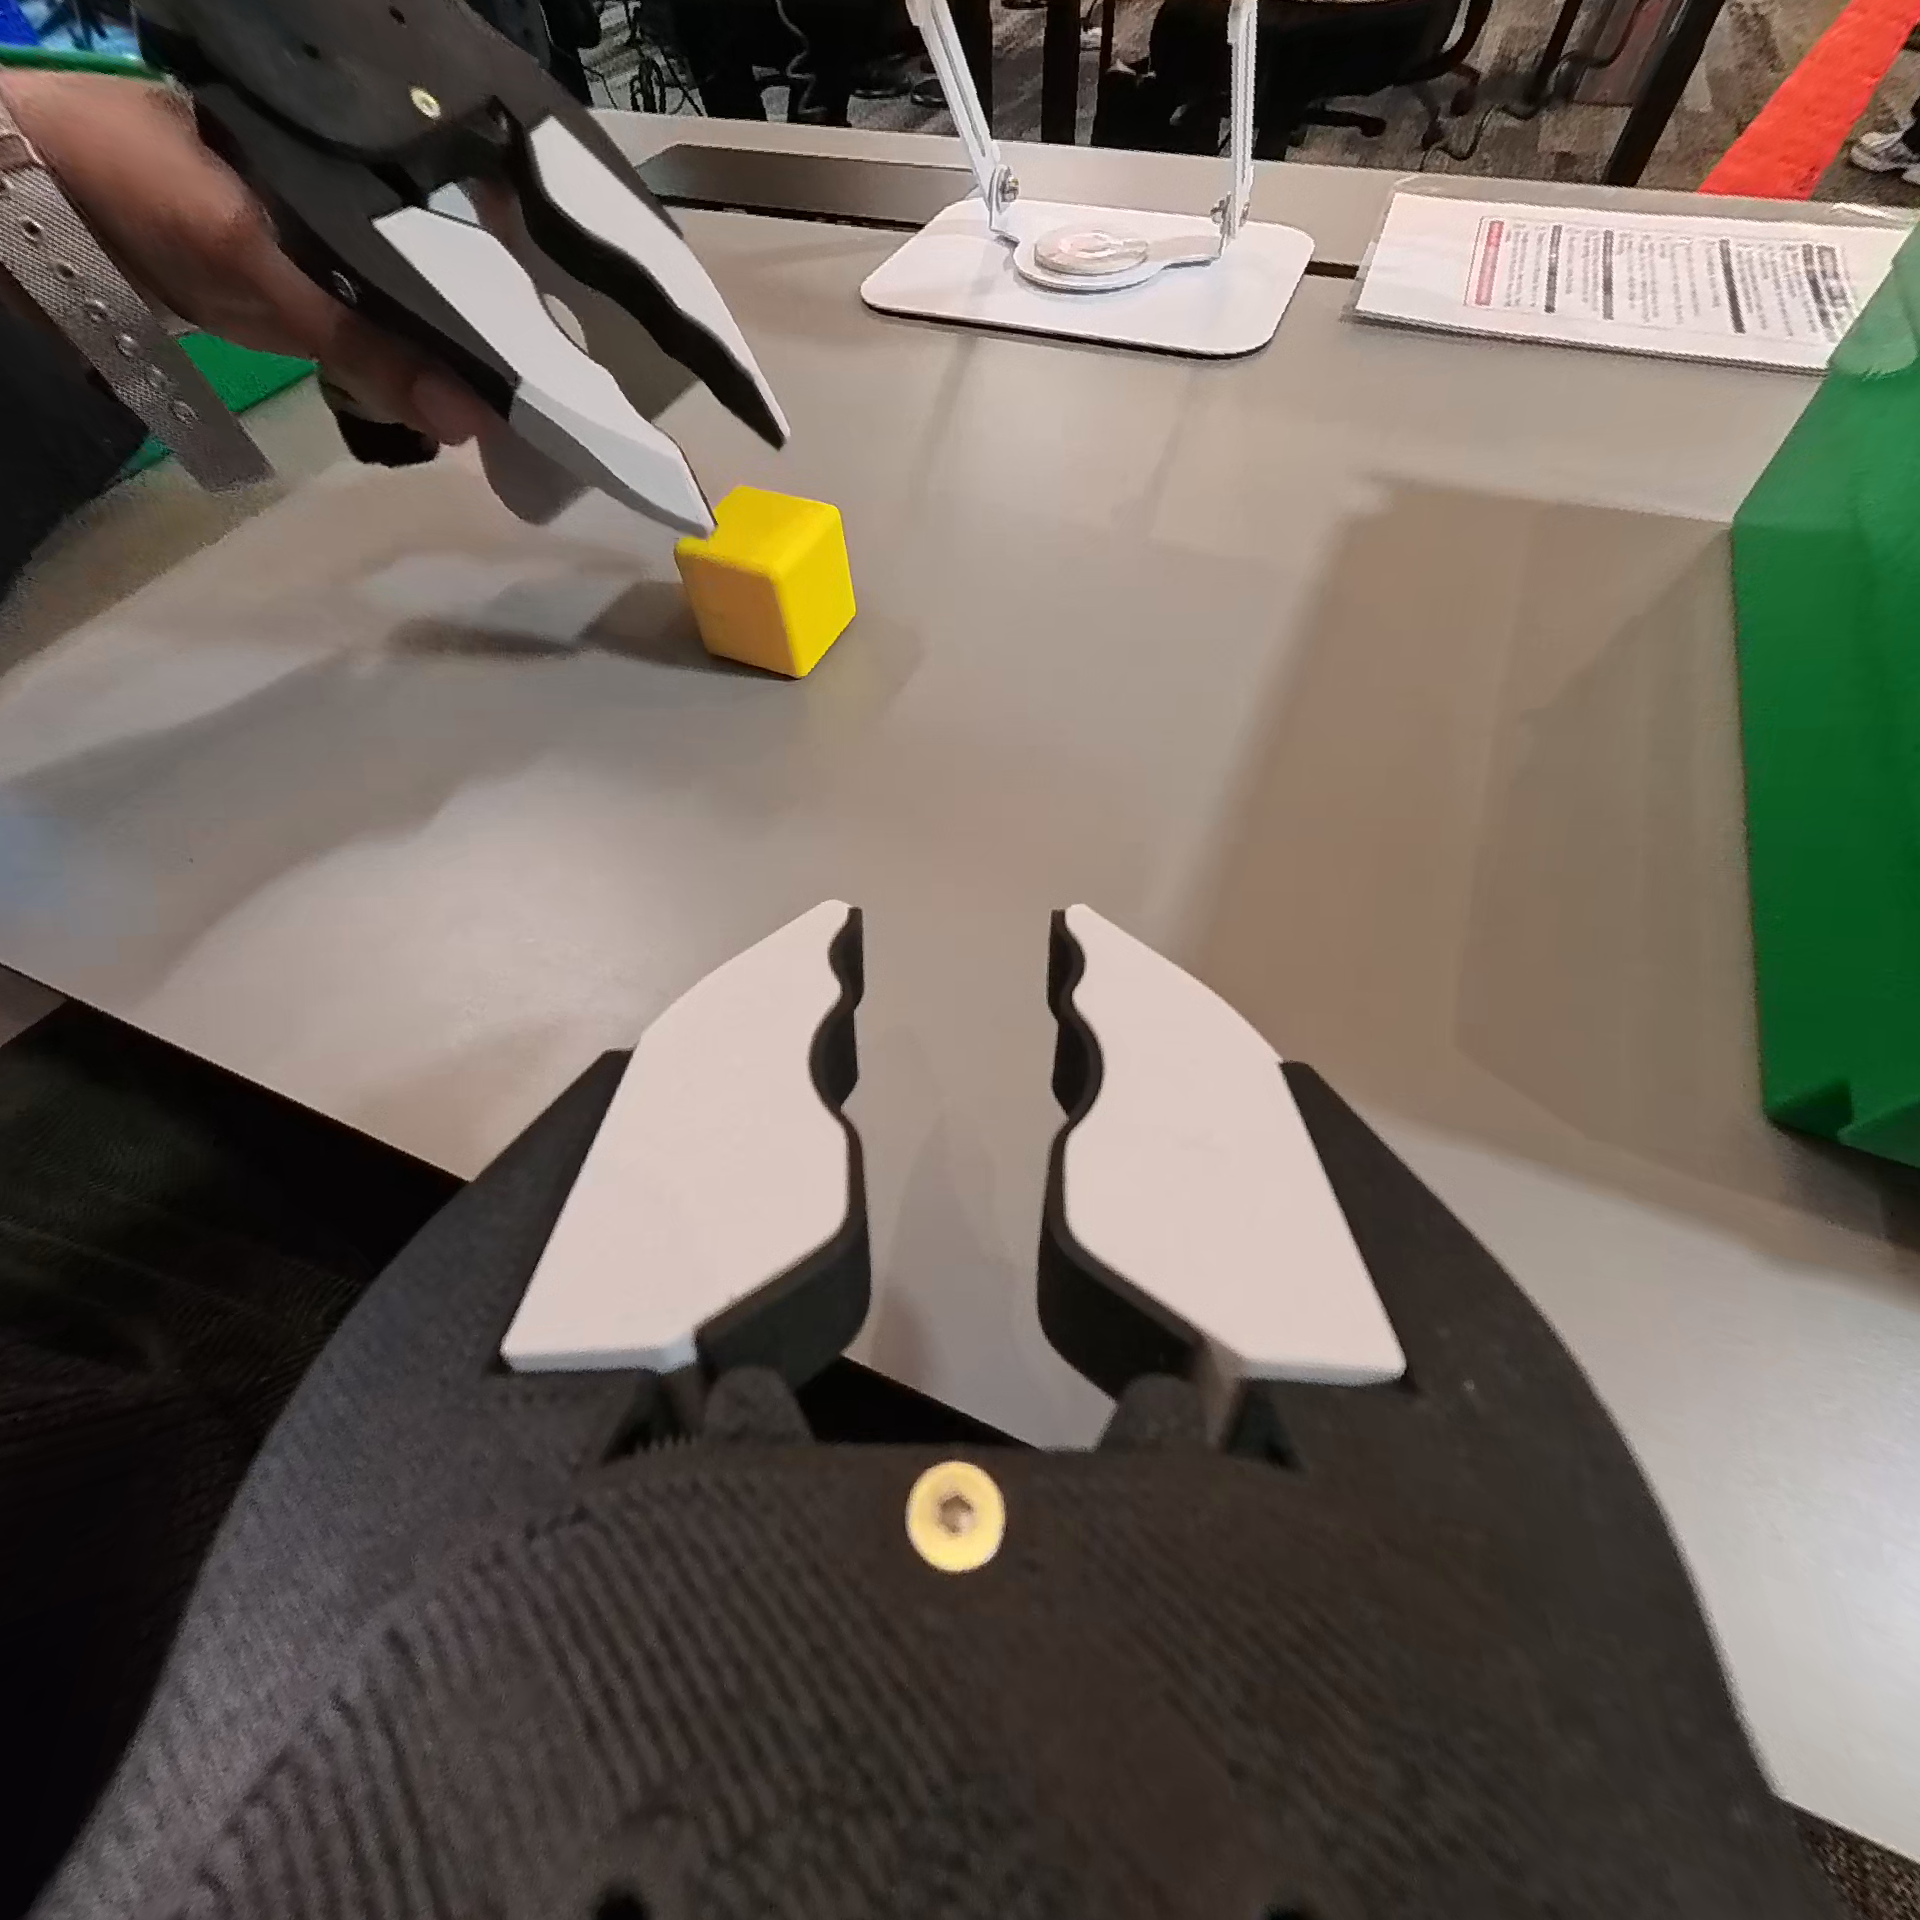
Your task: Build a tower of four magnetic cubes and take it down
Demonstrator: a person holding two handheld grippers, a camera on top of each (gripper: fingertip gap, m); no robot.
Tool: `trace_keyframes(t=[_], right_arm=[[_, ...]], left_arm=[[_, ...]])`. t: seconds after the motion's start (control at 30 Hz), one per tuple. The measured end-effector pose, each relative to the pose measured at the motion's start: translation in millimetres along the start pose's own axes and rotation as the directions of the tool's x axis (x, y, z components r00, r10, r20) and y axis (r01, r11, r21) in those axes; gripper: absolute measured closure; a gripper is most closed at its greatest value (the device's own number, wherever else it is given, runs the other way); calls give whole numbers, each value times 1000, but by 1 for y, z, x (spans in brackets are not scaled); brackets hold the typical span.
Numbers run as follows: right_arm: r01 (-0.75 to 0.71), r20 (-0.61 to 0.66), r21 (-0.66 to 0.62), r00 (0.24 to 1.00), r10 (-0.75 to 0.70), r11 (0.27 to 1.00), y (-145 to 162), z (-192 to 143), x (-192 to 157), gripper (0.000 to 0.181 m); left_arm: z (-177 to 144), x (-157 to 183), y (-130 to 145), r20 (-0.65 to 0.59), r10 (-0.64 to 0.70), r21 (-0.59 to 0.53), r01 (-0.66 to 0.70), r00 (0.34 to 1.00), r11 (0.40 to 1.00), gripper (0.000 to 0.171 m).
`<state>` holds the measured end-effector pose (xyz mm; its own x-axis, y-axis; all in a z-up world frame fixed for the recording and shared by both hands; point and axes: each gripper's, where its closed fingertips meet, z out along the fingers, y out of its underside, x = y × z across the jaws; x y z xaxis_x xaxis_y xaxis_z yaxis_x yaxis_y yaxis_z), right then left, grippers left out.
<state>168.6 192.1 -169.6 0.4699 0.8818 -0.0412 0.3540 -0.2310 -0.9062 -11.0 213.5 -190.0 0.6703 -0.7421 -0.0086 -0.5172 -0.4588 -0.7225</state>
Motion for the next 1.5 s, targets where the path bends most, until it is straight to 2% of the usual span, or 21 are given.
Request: trace_keyframes(t=[0.23,0.37,0.43,0.53,0.63,0.73,0.83,0.93,1.0,1.07,1.13,1.2,1.27,1.4,1.5], right_arm=[[3,20,3,1000,-3,1000,-2,3,-4,146],[13,54,9,998,-13,1000,-6,9,-12,146],[20,79,12,997,-21,1000,-9,13,-17,146],[37,126,17,991,-38,999,-15,23,-28,146],[62,181,14,981,-64,998,-20,37,-42,146],[91,236,17,967,-92,996,-26,50,-58,146],[117,294,19,949,-117,993,-31,63,-75,146],[142,356,25,924,-142,989,-37,76,-94,146],[164,398,29,903,-161,986,-39,84,-109,146],[186,439,34,880,-182,982,-42,92,-123,147],[208,475,41,857,-202,977,-44,98,-137,147],[225,506,47,834,-218,973,-46,103,-150,147],[238,534,52,814,-228,970,-47,108,-162,148],[265,571,59,782,-250,962,-48,114,-179,148],[274,582,65,771,-260,960,-48,116,-184,148]], left_arm=[[-29,-4,-16,55,-1,39,-1,998,999,125],[-54,-24,-24,211,-65,68,52,975,996,128],[-71,-41,-24,339,-122,82,100,933,992,131],[-104,-47,-31,413,-239,184,176,879,967,131],[-152,-52,-35,482,-372,325,233,793,917,131],[-208,-53,-26,512,-512,466,278,690,840,131],[-265,-51,2,577,-586,522,295,569,800,132],[-319,-45,52,690,-601,499,338,403,798,131],[-349,-33,92,759,-575,448,398,304,801,128],[-373,-14,135,831,-502,348,479,239,806,127],[-391,7,182,878,-440,261,584,187,769,123],[-400,28,226,890,-431,225,682,146,696,118],[-395,42,258,859,-497,255,744,119,618,114],[-373,61,301,810,-580,261,834,85,486,113],[-361,64,317,789,-613,279,863,44,422,115]])
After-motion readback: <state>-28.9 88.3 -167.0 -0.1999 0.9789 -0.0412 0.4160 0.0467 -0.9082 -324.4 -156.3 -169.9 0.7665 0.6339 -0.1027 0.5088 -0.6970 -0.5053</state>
